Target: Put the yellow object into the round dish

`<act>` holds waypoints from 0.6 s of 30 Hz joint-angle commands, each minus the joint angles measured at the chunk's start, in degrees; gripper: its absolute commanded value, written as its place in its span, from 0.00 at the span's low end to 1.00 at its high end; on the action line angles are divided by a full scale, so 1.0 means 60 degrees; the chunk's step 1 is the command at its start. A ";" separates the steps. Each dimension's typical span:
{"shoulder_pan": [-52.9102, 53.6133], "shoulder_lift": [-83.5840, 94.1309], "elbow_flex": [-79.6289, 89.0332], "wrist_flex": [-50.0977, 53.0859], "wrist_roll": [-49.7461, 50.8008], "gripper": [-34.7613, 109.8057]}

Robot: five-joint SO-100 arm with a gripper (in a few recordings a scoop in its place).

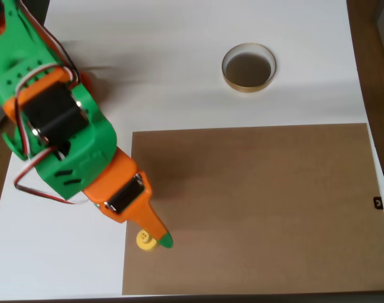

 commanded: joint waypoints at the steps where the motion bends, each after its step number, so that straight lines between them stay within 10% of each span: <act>1: -0.0059 -0.0190 -0.0864 0.0483 0.0000 0.48; 18: 0.0820 -0.3018 -0.1289 -0.0103 0.0132 0.46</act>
